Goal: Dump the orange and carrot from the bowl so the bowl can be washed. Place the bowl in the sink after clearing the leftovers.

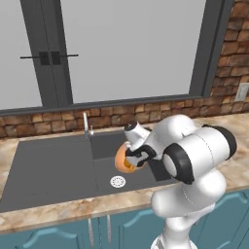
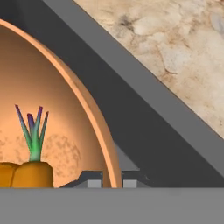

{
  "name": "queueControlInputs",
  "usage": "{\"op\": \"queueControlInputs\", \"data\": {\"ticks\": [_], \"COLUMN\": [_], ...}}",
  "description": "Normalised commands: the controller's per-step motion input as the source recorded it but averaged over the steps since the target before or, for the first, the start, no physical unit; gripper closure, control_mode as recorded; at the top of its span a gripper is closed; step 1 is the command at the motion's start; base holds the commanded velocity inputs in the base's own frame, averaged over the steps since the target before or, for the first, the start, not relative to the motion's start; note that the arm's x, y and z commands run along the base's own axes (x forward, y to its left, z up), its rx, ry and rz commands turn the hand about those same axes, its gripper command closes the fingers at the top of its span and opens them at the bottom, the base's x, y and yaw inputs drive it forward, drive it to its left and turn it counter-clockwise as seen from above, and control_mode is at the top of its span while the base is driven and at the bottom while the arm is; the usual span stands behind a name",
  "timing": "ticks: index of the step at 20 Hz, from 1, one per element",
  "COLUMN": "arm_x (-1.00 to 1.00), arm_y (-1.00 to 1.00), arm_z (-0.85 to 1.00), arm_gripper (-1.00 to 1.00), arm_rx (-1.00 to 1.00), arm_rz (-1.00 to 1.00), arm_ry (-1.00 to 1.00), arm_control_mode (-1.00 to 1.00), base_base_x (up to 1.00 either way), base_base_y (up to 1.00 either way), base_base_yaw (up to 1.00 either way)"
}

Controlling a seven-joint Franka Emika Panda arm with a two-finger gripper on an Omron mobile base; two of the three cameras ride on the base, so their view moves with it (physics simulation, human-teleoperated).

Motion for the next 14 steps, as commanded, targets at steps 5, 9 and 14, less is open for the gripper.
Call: {"op": "queueControlInputs", "data": {"ticks": [5, 9, 14], "arm_x": [0.16, 0.46, 0.38], "arm_y": [0.00, 0.02, 0.09], "arm_z": [-0.01, -0.01, 0.00], "arm_gripper": [1.00, 1.00, 1.00], "arm_rx": [-0.13, -0.11, -0.09], "arm_rz": [0.00, 0.00, -0.01], "arm_ry": [-0.02, 0.00, -0.01], "arm_control_mode": [-1.00, -1.00, -1.00], "base_base_x": [0.00, 0.00, 0.00], "base_base_y": [0.00, 0.00, 0.00], "base_base_yaw": [0.00, 0.00, 0.00]}}
